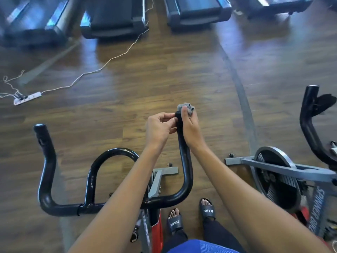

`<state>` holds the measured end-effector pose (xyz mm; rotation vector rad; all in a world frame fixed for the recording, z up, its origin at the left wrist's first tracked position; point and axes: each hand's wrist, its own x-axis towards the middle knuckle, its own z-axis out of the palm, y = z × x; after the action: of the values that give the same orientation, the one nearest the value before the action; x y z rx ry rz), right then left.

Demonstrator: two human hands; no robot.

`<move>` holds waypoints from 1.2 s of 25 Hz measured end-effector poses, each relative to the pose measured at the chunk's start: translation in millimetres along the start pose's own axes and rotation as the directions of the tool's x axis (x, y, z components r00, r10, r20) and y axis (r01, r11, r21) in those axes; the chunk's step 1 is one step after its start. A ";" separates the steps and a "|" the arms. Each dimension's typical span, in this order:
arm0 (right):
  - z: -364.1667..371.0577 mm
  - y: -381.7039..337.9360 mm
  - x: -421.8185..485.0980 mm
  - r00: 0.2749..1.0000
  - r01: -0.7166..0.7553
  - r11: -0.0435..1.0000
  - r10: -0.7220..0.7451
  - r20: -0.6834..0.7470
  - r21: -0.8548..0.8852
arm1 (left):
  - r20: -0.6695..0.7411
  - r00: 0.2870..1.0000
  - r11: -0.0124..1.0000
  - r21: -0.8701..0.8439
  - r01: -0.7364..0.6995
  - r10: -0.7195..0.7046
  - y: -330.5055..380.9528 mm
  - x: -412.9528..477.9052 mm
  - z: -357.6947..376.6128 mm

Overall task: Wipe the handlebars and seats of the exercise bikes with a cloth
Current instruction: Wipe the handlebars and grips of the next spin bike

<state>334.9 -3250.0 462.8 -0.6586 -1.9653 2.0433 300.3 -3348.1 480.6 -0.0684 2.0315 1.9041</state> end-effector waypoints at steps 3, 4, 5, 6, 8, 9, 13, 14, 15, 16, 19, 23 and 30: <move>-2.7 14.1 -12.8 1.000 0.008 0.994 -0.009 -0.013 -0.109 | 0.032 0.999 1.000 -0.001 0.007 -0.007 1.3 2.0 -3.7; -6.2 25.5 -27.6 0.999 -0.031 0.989 0.032 0.003 -0.142 | 0.035 0.999 1.000 -0.001 0.006 -0.006 1.3 1.9 -4.7; -9.4 33.4 -41.8 0.996 -0.082 0.983 0.086 0.016 -0.166 | 0.036 0.999 1.000 0.003 0.008 -0.008 0.8 1.9 -5.1; -10.6 38.6 -48.0 0.992 -0.117 0.977 0.122 0.016 -0.180 | 0.039 0.999 1.000 0.003 0.011 -0.011 0.3 2.4 -5.7; -5.7 32.7 -38.2 0.998 -0.068 0.983 0.067 -0.011 -0.171 | 0.056 0.998 1.000 -0.012 0.018 -0.017 -0.2 2.3 -6.8; -1.9 24.6 -23.5 0.999 -0.006 0.987 0.000 -0.039 -0.160 | 0.068 0.998 1.000 -0.026 0.018 -0.016 0.1 2.3 -6.6; 7.6 -4.3 0.2 0.907 0.355 0.825 -0.417 -0.050 -0.440 | 0.118 0.990 0.994 -0.070 0.084 -0.076 4.6 3.8 -9.3; 4.1 1.3 -3.1 0.856 0.426 0.711 -0.517 -0.005 -0.559 | 0.148 0.981 0.982 -0.124 0.142 -0.124 5.4 4.1 -12.1; -0.6 11.2 -8.3 0.813 0.467 0.574 -0.578 0.071 -0.673 | 0.182 0.966 0.956 -0.195 0.217 -0.182 5.9 4.5 -15.9; -3.8 21.8 -13.6 0.784 0.488 0.435 -0.600 0.161 -0.757 | 0.213 0.948 0.920 -0.265 0.288 -0.236 5.2 5.4 -20.3; -7.6 34.4 -3.5 0.749 0.509 0.217 -0.589 0.304 -0.833 | 0.263 0.916 0.868 -0.319 0.379 -0.303 0.9 7.8 -28.6; -9.1 36.8 -4.1 0.753 0.515 0.252 -0.589 0.292 -0.819 | 0.246 0.923 0.891 -0.275 0.360 -0.297 2.1 5.4 -24.2; -32.0 71.2 -67.6 0.859 0.478 0.248 -0.334 0.389 -0.843 | 0.295 0.920 0.944 -0.129 0.305 -0.257 2.8 4.3 -20.7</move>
<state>418.9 -3258.3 403.4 -0.0681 -2.8980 0.4740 291.0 -3367.1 482.7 -0.1259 1.5788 1.7896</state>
